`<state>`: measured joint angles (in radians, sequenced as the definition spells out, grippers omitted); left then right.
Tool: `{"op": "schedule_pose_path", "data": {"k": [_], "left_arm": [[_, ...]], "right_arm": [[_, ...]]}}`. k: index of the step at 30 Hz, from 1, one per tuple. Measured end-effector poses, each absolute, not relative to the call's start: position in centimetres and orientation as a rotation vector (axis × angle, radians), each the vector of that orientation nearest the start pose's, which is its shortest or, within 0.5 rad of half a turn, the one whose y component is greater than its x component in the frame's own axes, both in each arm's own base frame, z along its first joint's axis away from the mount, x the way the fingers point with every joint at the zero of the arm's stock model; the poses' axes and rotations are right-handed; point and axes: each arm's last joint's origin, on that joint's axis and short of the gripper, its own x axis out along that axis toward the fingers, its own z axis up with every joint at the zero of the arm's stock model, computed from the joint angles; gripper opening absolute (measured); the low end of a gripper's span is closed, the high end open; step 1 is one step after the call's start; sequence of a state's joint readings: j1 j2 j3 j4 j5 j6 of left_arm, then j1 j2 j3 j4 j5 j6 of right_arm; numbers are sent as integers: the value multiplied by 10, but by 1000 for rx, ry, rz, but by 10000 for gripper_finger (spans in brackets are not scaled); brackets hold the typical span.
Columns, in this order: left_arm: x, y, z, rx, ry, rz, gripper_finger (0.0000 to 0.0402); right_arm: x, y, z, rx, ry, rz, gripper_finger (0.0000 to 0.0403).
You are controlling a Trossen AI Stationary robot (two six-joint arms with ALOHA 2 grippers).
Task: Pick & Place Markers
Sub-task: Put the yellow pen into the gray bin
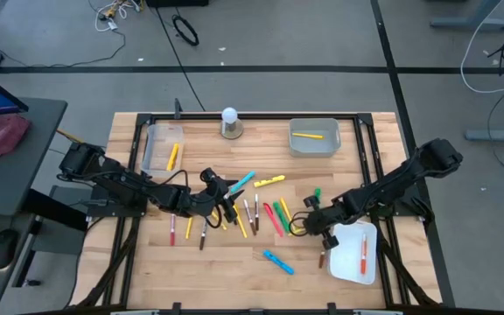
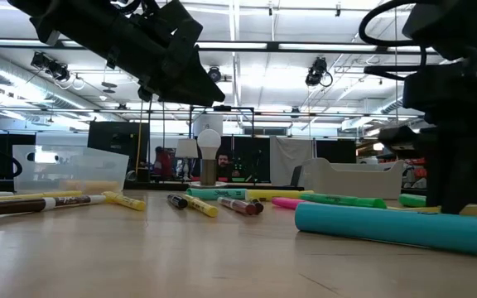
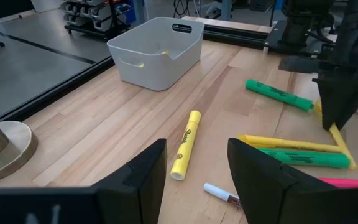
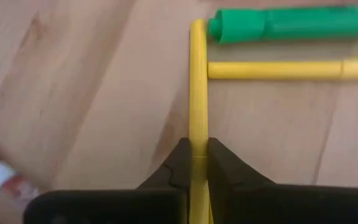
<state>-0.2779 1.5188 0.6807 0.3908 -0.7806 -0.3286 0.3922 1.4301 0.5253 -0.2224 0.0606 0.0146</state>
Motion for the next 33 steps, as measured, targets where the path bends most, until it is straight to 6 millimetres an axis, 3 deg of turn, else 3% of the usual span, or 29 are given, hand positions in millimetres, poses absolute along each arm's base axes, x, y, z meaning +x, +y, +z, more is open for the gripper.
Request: {"op": "schedule_pose_path", "data": {"k": [16,24,29,33], "left_arm": [[289,-61,187,-90,304,551,177],[289,-61,187,-90,303,550,177],[289,-61,187,-90,303,550,177],[289,-61,187,-90,303,551,177]], "right_arm": [[197,81,162,-78,969,263,22],[195,78,227,-103,989,200,22],[187,67,269,-234,961,-54,22],[178,57,284,-293,912,-232,22]]}}
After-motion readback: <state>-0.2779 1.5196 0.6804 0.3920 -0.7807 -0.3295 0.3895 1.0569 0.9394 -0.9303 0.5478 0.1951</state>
